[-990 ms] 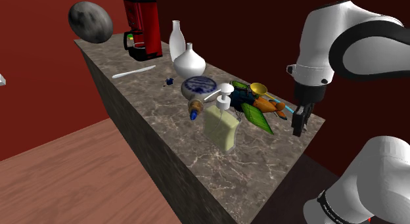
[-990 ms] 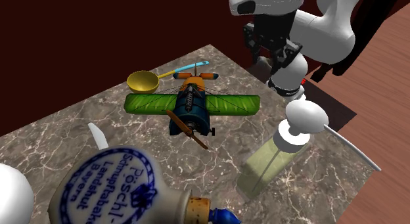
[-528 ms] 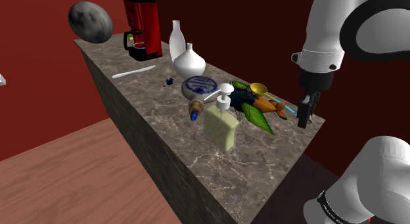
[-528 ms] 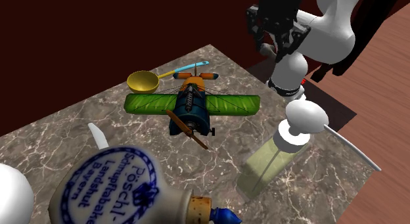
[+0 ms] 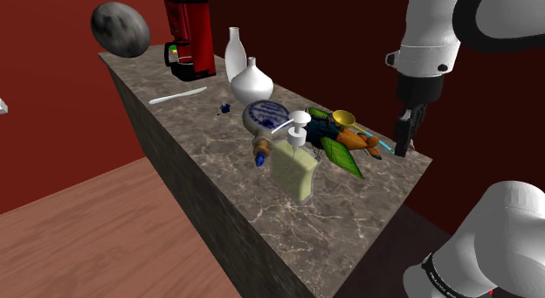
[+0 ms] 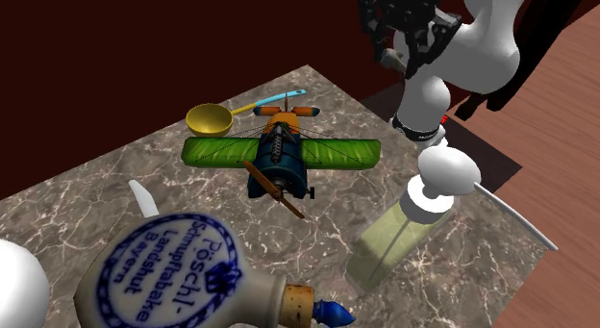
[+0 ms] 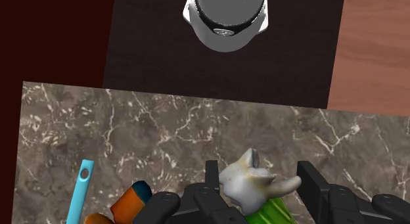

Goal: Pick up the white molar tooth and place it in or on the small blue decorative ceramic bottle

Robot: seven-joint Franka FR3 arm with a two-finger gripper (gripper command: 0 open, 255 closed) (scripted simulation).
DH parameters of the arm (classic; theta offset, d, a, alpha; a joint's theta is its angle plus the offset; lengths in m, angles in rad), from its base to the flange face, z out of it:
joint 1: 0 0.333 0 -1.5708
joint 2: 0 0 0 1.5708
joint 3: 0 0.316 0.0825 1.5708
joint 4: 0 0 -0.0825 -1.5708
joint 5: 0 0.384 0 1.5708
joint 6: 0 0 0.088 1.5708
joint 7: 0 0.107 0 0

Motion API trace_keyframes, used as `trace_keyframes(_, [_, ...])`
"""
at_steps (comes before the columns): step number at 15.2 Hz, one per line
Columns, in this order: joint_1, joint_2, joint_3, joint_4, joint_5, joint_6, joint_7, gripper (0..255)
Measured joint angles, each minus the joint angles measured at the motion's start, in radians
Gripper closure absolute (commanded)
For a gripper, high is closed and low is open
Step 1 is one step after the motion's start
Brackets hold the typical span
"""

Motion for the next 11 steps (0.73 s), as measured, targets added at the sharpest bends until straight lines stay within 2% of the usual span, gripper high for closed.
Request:
trace_keyframes(7, [0.006, 0.262, 0.016, 0.176, 0.013, 0.085, 0.018, 255])
trace_keyframes(11, [0.006, 0.437, 0.02, 0.315, 0.013, 0.121, 0.023, 255])
